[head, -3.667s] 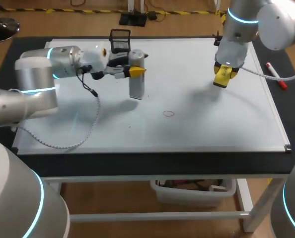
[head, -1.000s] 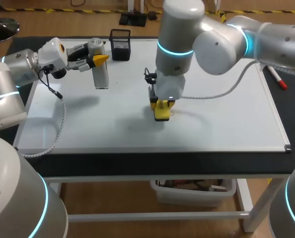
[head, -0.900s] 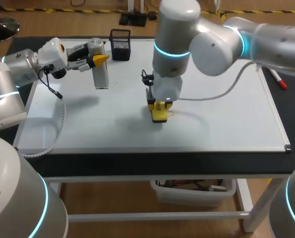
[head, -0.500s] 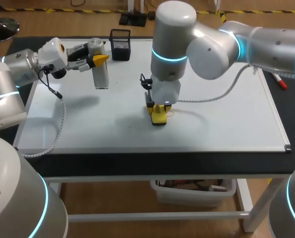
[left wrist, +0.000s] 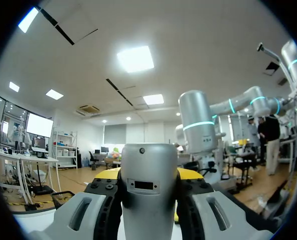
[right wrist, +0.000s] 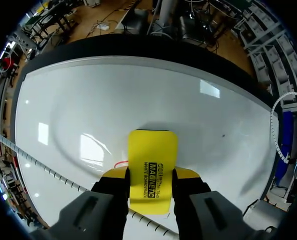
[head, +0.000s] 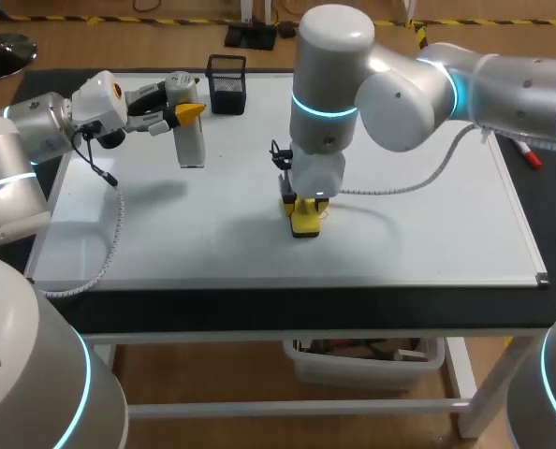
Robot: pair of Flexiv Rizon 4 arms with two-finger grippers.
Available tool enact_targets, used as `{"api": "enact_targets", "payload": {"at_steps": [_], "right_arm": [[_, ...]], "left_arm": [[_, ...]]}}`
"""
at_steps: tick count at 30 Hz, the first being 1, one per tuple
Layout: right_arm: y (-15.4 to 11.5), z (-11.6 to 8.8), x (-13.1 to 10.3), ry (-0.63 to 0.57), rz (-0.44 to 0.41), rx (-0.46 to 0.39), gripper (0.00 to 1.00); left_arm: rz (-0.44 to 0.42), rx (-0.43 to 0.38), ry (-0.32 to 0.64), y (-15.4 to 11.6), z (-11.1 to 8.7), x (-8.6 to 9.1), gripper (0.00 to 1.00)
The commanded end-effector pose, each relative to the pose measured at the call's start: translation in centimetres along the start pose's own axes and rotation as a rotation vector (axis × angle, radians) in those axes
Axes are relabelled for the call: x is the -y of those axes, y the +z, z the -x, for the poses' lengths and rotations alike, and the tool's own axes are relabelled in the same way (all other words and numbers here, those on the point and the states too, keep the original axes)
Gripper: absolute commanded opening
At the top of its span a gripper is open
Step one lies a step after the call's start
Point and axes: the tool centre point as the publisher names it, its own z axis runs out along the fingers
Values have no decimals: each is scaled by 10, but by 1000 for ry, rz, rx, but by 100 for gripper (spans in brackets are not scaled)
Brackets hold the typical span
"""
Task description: Pick up the inspection probe, press it on each red-marked spot on the whiteboard one by one, put down the probe, pick up the eraser, and wipe off all the red marks.
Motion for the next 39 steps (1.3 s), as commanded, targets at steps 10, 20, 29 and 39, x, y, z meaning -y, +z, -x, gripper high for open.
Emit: {"api": "enact_targets", "payload": {"at_steps": [10, 20, 29, 39], "right_arm": [[0, -31, -3, 51, 6, -19, 0], [-2, -57, -4, 102, 5, -38, 0], [-5, -69, -4, 123, 1, -52, 0], [-26, -51, 2, 65, -22, -73, 0]], "left_arm": [[-1, 4, 3, 1, -1, 1, 0], [-1, 4, 3, 1, -1, 1, 0], [-1, 4, 3, 1, -1, 1, 0], [-1, 4, 3, 1, -1, 1, 0]]}}
